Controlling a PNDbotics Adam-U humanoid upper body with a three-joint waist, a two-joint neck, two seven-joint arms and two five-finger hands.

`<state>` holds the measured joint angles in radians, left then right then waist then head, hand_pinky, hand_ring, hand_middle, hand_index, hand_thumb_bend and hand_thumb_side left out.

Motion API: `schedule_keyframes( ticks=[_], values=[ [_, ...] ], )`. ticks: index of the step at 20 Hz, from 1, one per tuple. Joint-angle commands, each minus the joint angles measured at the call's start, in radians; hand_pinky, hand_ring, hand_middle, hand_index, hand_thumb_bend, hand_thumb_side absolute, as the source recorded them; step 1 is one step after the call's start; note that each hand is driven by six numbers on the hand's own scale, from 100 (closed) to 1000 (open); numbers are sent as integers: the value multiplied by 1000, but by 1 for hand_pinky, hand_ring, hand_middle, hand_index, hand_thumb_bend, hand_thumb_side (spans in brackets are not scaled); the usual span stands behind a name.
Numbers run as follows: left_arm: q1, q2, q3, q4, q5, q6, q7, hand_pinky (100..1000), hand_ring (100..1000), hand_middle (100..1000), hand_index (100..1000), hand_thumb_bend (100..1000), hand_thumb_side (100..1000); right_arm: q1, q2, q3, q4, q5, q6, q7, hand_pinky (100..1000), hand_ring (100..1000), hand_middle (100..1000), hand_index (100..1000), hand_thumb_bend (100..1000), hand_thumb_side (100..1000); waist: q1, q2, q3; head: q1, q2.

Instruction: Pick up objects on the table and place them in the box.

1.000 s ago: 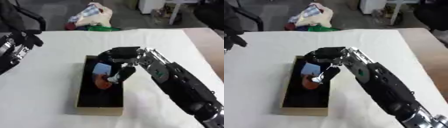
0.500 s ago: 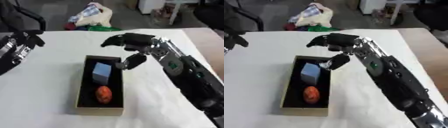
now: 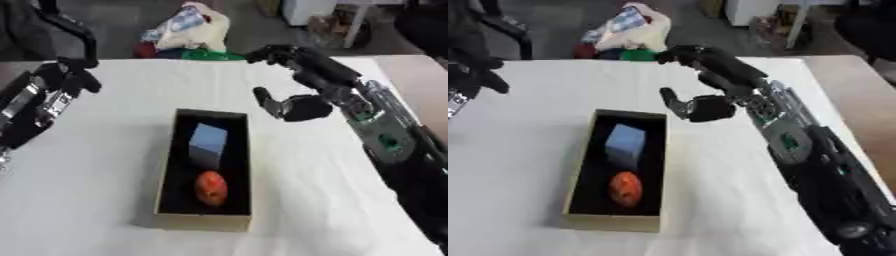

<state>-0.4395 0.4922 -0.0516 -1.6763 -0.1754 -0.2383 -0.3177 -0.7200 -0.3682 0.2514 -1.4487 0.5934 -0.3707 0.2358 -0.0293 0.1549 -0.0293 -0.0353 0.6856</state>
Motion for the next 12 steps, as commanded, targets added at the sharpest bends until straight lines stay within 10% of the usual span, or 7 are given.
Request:
schedule_keyframes(
  ticks=[1, 12],
  values=[
    [-6, 6, 8, -31, 15, -7, 4, 781, 669, 619, 890, 100, 956, 10, -14, -34, -37, -25, 27, -55, 783, 868, 811, 945, 100, 654, 5, -11, 0, 22, 17],
    [25, -16, 2, -50, 60, -22, 17, 777, 664, 611, 883, 108, 949, 120, 21, -85, -96, -77, 83, -151, 767, 872, 805, 936, 100, 675, 7, -5, 6, 68, 68]
  ],
)
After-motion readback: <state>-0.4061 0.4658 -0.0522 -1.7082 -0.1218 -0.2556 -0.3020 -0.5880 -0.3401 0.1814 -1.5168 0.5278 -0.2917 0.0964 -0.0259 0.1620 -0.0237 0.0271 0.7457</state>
